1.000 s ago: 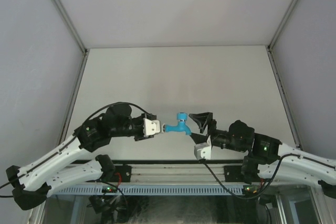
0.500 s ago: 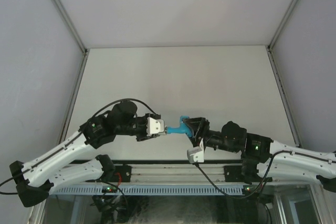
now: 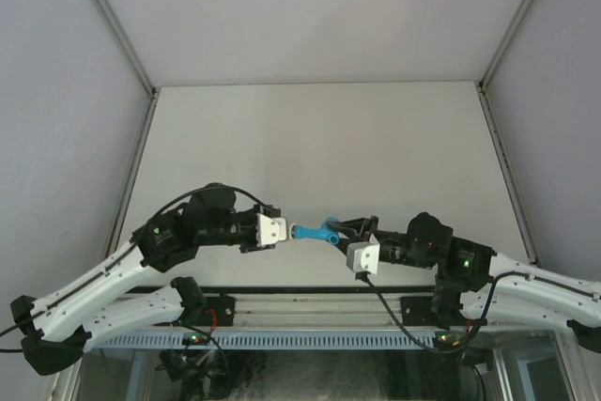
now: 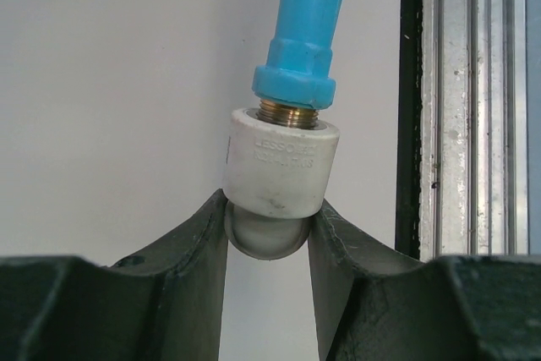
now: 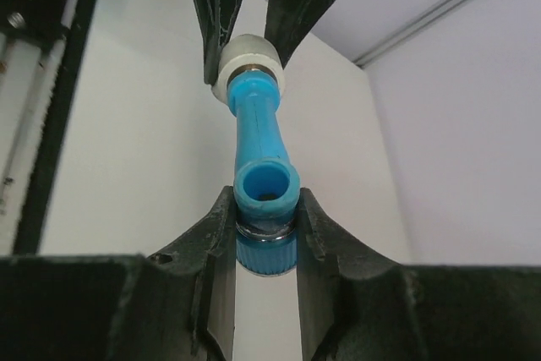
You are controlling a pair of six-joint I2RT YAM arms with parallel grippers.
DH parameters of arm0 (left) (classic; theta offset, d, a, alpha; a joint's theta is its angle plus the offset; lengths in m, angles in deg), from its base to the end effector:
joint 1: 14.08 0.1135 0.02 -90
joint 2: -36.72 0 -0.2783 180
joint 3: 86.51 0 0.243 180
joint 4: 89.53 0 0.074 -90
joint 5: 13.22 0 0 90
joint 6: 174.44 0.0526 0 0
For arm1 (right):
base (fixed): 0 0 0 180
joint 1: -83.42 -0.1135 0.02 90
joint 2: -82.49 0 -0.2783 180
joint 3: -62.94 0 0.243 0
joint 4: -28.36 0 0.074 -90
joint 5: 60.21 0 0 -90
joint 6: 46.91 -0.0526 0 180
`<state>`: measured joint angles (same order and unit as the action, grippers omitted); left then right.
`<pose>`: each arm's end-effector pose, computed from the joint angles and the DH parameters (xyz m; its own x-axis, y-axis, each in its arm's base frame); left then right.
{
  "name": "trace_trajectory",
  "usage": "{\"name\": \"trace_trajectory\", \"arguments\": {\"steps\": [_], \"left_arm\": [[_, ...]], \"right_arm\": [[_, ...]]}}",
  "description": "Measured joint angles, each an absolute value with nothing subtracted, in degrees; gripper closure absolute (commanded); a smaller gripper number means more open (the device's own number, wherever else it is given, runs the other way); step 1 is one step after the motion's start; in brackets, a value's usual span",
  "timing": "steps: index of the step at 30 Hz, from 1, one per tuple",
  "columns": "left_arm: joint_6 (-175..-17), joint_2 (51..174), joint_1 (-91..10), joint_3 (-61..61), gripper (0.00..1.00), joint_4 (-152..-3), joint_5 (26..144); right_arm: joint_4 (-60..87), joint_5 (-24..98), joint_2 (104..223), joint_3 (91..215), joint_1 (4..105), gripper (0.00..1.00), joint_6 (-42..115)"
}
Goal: Install the water faucets
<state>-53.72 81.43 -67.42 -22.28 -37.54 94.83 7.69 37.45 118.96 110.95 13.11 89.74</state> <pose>0.0800 -0.1348 0.3239 0.1938 0.5531 -0.8103 0.9536 0.0877 0.2880 0.0469 0.1519 0.3075 0.6741 -0.2553 -0.6931 -0.7099 0.0355 -0.7034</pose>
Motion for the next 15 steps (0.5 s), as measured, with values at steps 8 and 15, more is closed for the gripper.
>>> {"name": "trace_trajectory", "arguments": {"steps": [8, 15], "left_arm": [[-52.7, 80.9, -67.9, -25.7, 1.00, -42.4, 91.1], [-51.9, 79.4, -67.9, -31.7, 1.00, -52.8, 82.7]], "right_arm": [[10.2, 38.1, 120.1, 111.0, 16.9, 1.00, 65.4], [13.5, 32.4, 123.3, 111.0, 22.4, 1.00, 32.0]]}}
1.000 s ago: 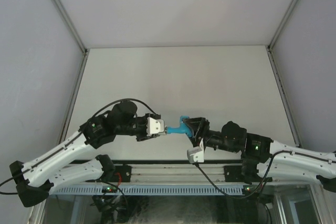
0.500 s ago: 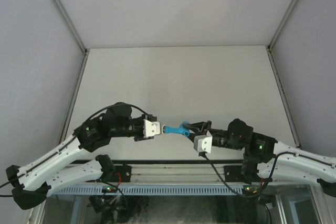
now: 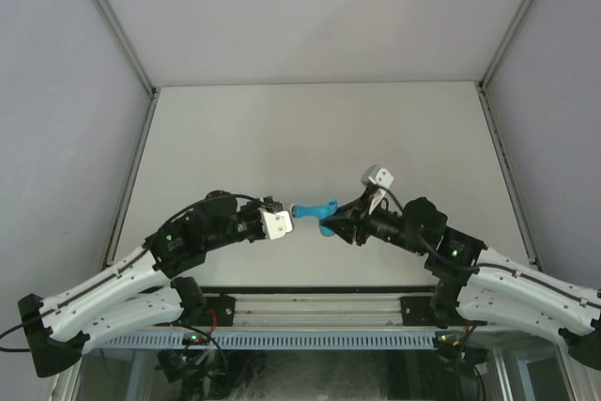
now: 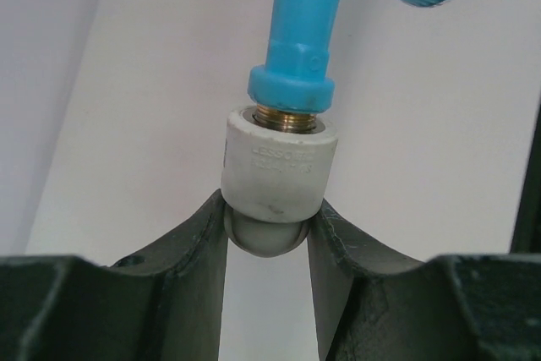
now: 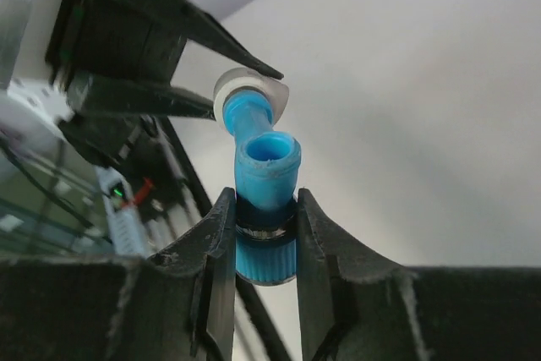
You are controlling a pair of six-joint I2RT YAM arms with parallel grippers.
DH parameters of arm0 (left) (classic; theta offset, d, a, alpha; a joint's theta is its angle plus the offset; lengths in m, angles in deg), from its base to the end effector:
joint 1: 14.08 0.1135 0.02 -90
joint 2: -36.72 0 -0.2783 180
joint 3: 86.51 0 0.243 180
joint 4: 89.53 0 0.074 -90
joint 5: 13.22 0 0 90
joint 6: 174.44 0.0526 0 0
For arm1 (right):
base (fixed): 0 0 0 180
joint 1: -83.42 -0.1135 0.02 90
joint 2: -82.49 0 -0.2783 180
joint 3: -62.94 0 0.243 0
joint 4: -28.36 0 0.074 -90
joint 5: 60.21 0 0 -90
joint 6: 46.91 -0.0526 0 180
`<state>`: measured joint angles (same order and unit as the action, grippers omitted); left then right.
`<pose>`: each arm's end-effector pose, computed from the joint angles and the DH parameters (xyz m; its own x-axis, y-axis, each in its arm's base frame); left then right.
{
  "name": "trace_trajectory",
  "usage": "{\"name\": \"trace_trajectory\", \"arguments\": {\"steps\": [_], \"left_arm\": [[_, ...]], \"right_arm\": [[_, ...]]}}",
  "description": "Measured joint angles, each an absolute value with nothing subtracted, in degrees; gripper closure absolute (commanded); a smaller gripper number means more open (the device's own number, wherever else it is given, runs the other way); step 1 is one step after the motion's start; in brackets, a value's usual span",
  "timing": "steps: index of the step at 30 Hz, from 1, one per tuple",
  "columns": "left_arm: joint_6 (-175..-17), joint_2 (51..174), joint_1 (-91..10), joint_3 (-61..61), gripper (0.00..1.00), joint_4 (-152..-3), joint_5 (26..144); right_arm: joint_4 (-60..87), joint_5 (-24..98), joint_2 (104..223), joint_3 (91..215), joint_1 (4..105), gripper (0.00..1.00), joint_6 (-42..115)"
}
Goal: Install the water faucets
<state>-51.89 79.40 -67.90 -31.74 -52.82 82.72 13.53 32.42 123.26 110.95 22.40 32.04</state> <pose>0.0947 -0.1387 0.3004 0.2545 0.5585 -0.7895 0.8559 0.2500 0.4528 0.0830 0.1549 0.3091 -0.2345 -0.0283 -0.9717 -0.8670 0.4581 0.1959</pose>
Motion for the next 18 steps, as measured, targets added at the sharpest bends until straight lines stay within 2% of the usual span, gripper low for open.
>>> {"name": "trace_trajectory", "arguments": {"steps": [4, 5, 6, 9, 12, 15, 18], "left_arm": [[-51.6, 79.4, -67.9, -32.1, 1.00, -56.3, 79.5], [-51.4, 79.4, -67.9, -32.1, 1.00, -56.9, 78.9], [-51.3, 79.4, -67.9, -32.1, 1.00, -57.2, 78.5], [-51.3, 79.4, -67.9, -32.1, 1.00, -57.5, 78.2], [-51.5, 79.4, -67.9, -32.1, 1.00, -57.4, 78.1], [-52.0, 79.4, -67.9, -31.7, 1.00, -55.9, 78.0], [-52.5, 79.9, -67.9, -31.0, 1.00, -53.3, 78.4]], "right_arm": [[14.4, 33.1, 124.1, 111.0, 27.3, 1.00, 12.9], [14.2, 33.0, 124.3, 111.1, 28.2, 0.95, 8.3], [13.9, 32.9, 124.4, 111.1, 28.9, 0.80, 4.2], [13.0, 33.9, 124.5, 111.2, 30.5, 0.47, -4.9], [12.9, 35.9, 124.1, 111.2, 31.3, 0.22, -7.0], [12.4, 36.6, 121.4, 111.2, 31.8, 0.15, -2.2], [12.1, 35.9, 116.7, 111.2, 32.1, 0.15, 8.0]]}}
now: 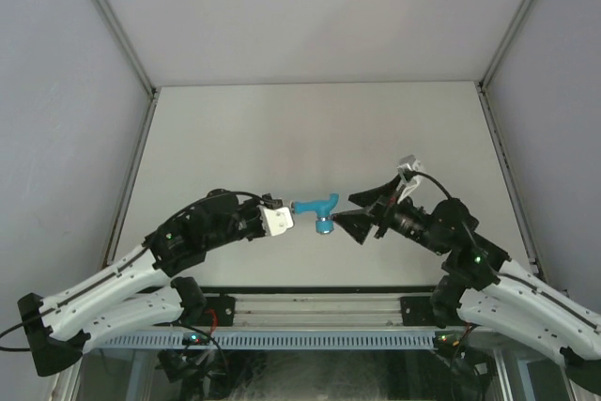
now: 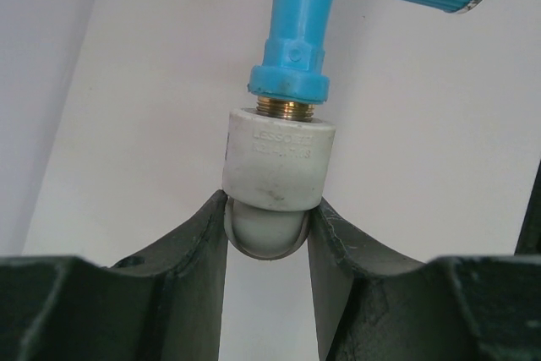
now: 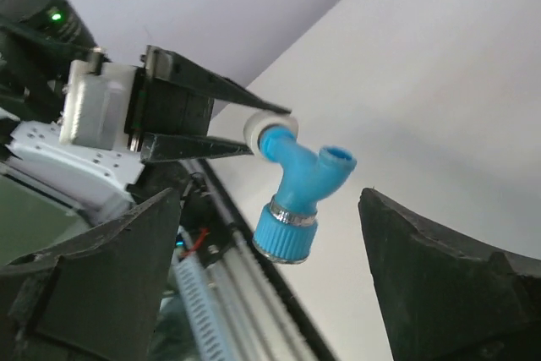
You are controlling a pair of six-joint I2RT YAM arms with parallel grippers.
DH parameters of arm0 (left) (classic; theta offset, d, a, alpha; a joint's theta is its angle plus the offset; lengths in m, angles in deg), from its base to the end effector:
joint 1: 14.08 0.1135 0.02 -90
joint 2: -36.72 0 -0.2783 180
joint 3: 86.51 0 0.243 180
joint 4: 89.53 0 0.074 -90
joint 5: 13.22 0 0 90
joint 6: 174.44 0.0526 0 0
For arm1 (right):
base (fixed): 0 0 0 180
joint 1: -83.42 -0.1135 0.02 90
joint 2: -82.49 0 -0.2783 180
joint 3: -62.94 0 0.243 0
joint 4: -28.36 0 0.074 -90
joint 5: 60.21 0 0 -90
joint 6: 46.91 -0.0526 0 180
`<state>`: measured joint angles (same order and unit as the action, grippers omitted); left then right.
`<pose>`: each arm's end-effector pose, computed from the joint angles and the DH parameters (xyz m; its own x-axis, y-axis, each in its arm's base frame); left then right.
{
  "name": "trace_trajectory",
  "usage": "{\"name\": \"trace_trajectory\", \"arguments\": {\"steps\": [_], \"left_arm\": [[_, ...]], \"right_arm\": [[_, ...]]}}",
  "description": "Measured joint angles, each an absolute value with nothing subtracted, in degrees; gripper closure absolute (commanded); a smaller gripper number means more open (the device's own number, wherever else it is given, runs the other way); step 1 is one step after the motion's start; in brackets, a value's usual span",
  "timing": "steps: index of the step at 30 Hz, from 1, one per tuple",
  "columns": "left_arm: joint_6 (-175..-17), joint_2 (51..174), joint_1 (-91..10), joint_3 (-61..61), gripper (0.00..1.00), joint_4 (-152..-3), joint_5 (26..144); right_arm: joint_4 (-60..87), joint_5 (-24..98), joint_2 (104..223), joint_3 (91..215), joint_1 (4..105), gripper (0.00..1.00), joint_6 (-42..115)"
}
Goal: Install the water faucets
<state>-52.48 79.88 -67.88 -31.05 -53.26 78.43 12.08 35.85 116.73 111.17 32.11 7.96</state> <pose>0.0992 -0.1381 0.3042 0.2316 0.5794 -0.7814 0.8245 0.3093 0.4738 0.0906 0.1221 0.3238 -0.5050 0.2848 -0.8148 -0.6744 0.4590 0.5784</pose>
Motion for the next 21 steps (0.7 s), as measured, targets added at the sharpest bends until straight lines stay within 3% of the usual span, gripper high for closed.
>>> {"name": "trace_trajectory", "arguments": {"steps": [5, 11, 14, 21], "left_arm": [[-53.1, 80.2, -67.9, -30.6, 1.00, -50.2, 79.8], [-54.1, 81.4, -67.6, -27.4, 1.00, -45.6, 83.2], [-54.4, 81.2, -67.1, -26.0, 1.00, -44.3, 85.4], [-54.5, 81.5, -66.3, -24.3, 1.00, -40.4, 89.2]], "right_arm": [[13.7, 39.1, 110.8, 110.2, 32.3, 0.15, 30.4], [7.2, 48.0, 109.5, 109.1, 28.1, 0.07, 66.1], [3.6, 44.6, 109.9, 108.3, 22.8, 0.08, 82.8], [7.2, 30.4, 112.2, 104.7, 12.3, 0.13, 104.7]]}}
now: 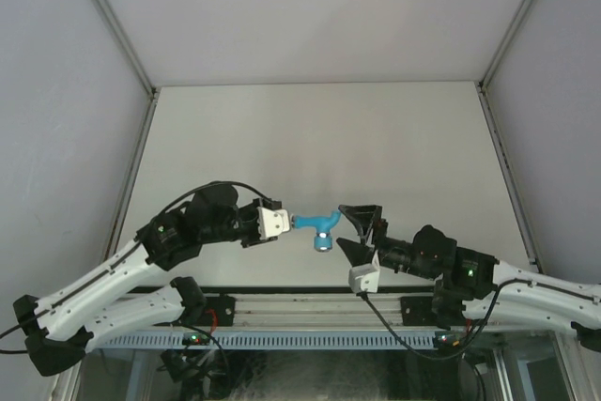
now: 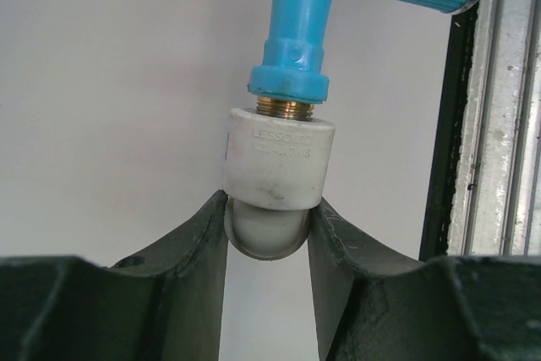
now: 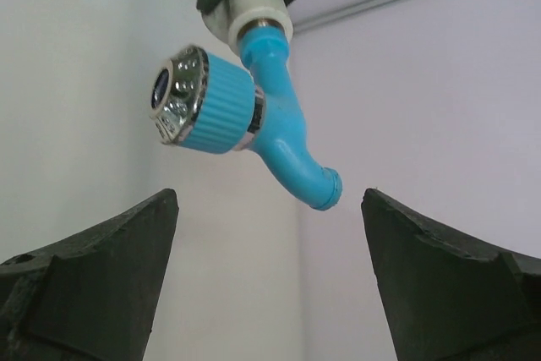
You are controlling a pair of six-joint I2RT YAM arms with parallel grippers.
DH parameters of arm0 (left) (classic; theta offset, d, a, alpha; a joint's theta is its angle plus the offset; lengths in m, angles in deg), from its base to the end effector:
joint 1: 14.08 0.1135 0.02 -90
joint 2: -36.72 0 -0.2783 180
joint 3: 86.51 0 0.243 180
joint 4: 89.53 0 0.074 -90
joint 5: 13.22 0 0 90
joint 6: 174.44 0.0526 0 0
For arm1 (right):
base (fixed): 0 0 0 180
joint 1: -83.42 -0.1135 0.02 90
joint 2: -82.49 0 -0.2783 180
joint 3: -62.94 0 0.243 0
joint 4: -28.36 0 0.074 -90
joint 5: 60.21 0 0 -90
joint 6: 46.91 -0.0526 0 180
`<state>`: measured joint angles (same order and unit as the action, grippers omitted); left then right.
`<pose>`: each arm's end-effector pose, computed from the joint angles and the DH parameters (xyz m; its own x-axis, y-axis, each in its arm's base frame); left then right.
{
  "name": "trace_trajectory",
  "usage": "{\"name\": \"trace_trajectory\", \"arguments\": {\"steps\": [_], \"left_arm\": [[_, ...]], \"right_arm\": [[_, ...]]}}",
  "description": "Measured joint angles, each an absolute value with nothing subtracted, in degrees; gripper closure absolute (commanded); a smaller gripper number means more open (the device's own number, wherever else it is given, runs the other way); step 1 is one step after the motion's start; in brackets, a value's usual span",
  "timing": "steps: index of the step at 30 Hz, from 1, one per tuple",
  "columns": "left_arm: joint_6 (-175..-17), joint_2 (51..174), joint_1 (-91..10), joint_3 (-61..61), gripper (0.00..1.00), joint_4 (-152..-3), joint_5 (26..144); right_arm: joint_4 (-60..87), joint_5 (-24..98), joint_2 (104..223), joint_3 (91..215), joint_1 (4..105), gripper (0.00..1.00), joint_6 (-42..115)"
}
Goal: Install the water faucets
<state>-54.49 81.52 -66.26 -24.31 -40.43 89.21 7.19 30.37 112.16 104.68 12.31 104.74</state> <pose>0.0898 -0.1342 0.3164 0.1620 0.5864 -0.7937 0.9266 0.1863 0.3268 0.0451 0.1334 0.2821 0.8112 -0.3476 -0.4703 -0.4959 0.0175 -0.8682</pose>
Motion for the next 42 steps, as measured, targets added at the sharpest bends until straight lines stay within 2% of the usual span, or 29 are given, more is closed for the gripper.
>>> {"name": "trace_trajectory", "arguments": {"steps": [7, 11, 15, 20, 22, 25, 30, 33, 42], "left_arm": [[-54.6, 83.2, -66.2, -23.2, 1.00, -38.9, 92.4], [-54.6, 84.3, -66.2, -23.2, 1.00, -38.2, 93.1], [-54.8, 84.6, -66.2, -23.2, 1.00, -37.8, 93.2], [-54.9, 84.6, -66.1, -23.2, 1.00, -37.5, 93.3], [-54.9, 84.6, -66.1, -23.2, 1.00, -37.1, 93.3], [-54.9, 84.6, -66.1, -23.2, 1.00, -36.4, 93.6], [-54.8, 84.2, -66.1, -23.2, 1.00, -36.1, 93.5], [-54.7, 83.2, -66.1, -23.2, 1.00, -36.3, 92.6], [-54.3, 82.0, -66.2, -23.3, 1.00, -38.3, 88.9]], "right_arm": [[11.8, 25.2, 114.7, 103.4, 10.1, 0.29, 114.5], [14.3, 25.6, 116.1, 103.4, 8.2, 0.44, 116.2], [14.8, 26.8, 117.1, 103.4, 7.5, 0.62, 116.1], [14.0, 28.5, 117.2, 103.4, 7.5, 0.72, 114.1], [13.2, 29.0, 116.9, 103.4, 7.5, 0.80, 112.7], [12.5, 30.0, 116.7, 103.4, 7.5, 0.87, 110.3], [12.0, 31.3, 116.4, 103.5, 7.7, 0.92, 104.0], [11.6, 33.3, 116.5, 104.2, 9.0, 1.00, 97.0], [13.7, 40.6, 117.5, 105.2, 14.6, 1.00, 74.7]]}}
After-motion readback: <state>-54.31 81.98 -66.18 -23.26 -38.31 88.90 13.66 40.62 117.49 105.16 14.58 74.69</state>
